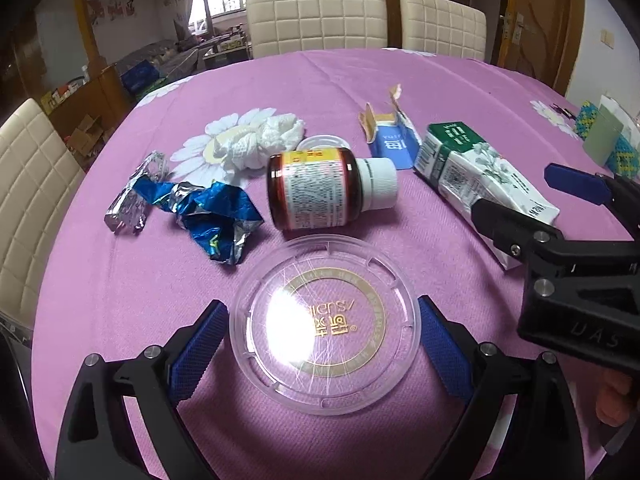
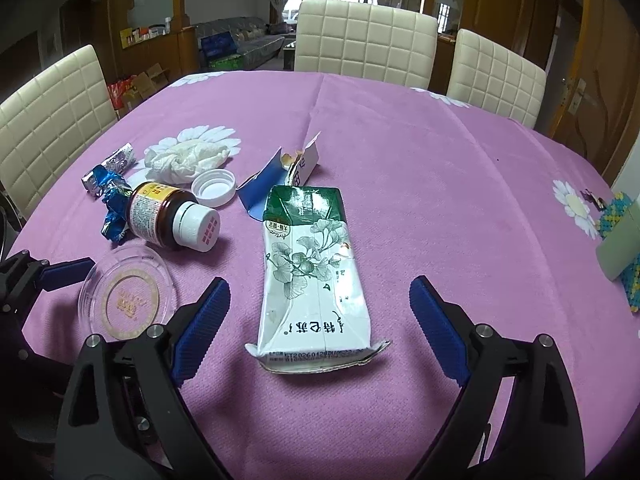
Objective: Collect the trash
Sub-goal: 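Grasp the clear plastic lid with the left tool while the right tool grasps the milk carton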
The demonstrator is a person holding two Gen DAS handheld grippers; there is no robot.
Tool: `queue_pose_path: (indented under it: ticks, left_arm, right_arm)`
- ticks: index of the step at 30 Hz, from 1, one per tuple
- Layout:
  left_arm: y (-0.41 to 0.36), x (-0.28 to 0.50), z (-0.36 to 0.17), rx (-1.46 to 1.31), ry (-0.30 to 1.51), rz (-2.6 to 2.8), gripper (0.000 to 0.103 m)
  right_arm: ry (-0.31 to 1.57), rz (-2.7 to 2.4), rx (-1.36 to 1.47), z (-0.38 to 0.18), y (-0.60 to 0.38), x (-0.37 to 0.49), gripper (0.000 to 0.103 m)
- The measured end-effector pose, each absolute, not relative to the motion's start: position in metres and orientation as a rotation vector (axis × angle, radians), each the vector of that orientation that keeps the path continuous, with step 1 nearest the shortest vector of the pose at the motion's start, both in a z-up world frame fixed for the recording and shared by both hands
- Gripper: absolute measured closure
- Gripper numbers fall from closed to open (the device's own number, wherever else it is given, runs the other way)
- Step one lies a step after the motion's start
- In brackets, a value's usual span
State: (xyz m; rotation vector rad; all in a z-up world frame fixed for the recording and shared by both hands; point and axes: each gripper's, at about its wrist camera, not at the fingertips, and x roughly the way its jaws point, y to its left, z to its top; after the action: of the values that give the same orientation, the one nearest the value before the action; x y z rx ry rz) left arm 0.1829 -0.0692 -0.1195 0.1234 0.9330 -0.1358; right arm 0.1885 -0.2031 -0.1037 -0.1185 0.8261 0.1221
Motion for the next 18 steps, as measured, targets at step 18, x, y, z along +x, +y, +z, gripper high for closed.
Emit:
queue_pose_path:
  ticks: [18]
  left_arm:
    - [-0.068,0.170,-0.112,0.135,0.887,-0.154,0.017]
  right_arm:
    - [0.853,0.150,-0.127,-0.111,-0.196,0.181,0.047]
